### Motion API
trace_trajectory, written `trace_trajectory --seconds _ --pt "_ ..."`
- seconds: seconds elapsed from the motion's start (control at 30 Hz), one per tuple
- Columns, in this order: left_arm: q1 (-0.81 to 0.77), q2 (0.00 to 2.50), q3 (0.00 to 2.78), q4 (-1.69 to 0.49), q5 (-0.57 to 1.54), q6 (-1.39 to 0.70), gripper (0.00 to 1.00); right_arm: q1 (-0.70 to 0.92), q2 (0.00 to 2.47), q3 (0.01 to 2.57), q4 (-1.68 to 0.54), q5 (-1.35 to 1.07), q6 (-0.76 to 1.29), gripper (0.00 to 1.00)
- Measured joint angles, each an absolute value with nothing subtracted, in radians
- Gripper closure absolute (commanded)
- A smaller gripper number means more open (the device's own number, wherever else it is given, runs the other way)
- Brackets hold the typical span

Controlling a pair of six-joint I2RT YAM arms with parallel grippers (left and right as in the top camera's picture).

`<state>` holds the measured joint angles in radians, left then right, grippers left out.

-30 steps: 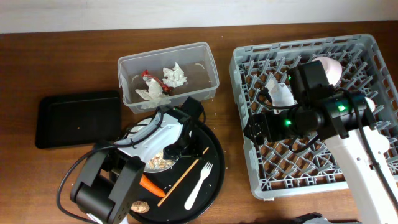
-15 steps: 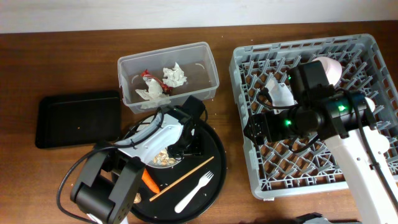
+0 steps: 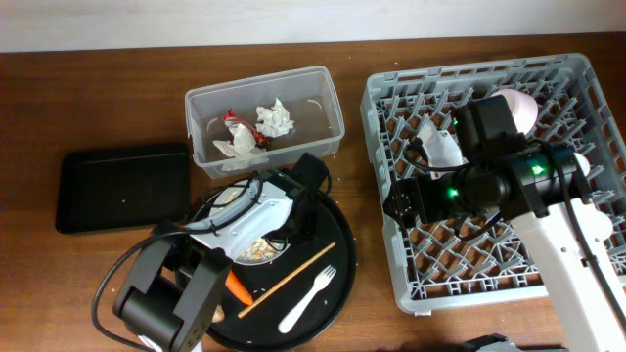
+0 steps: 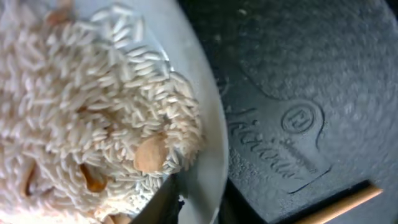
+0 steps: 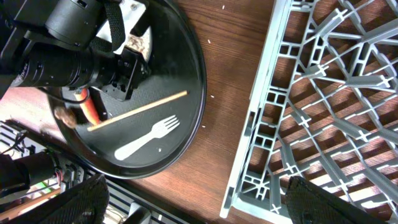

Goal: Sort waste into correct bins and load items into the dishwasher rack
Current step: 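Grasp the rim of the rice plate with the left gripper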

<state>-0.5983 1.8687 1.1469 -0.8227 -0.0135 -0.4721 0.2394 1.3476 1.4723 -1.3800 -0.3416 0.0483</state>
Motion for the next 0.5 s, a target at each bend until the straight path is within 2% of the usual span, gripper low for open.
trace_trajectory --seconds 0.17,0.5 --pt "-0.598 1.87 1.147 -0.817 -0.144 -0.469 0.99 0.239 1.348 1.472 -1.38 -0.342 0.049 0.06" --pt "-0.6 1.872 1.154 -0.854 -0.221 -0.467 1.0 0.239 1.348 1.472 -1.38 -0.342 0.048 0.06"
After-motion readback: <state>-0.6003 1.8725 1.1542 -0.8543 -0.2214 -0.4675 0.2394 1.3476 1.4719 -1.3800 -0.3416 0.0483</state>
